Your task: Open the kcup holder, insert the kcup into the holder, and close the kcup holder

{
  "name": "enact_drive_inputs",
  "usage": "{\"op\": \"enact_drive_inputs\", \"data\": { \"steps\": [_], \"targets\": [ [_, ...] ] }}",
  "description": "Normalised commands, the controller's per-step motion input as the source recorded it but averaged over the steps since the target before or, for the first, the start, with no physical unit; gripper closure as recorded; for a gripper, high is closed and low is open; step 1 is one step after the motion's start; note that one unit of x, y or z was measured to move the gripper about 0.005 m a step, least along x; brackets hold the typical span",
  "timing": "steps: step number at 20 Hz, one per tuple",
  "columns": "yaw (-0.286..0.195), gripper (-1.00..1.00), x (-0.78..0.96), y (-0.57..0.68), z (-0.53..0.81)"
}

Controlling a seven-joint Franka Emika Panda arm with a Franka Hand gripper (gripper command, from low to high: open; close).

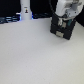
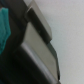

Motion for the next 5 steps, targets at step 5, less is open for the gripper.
{"op": "enact_drive_inputs", "data": {
  "steps": [5],
  "targets": [
    [-0.002,-1.0,0.09,0.02,0.56]
  ]
}}
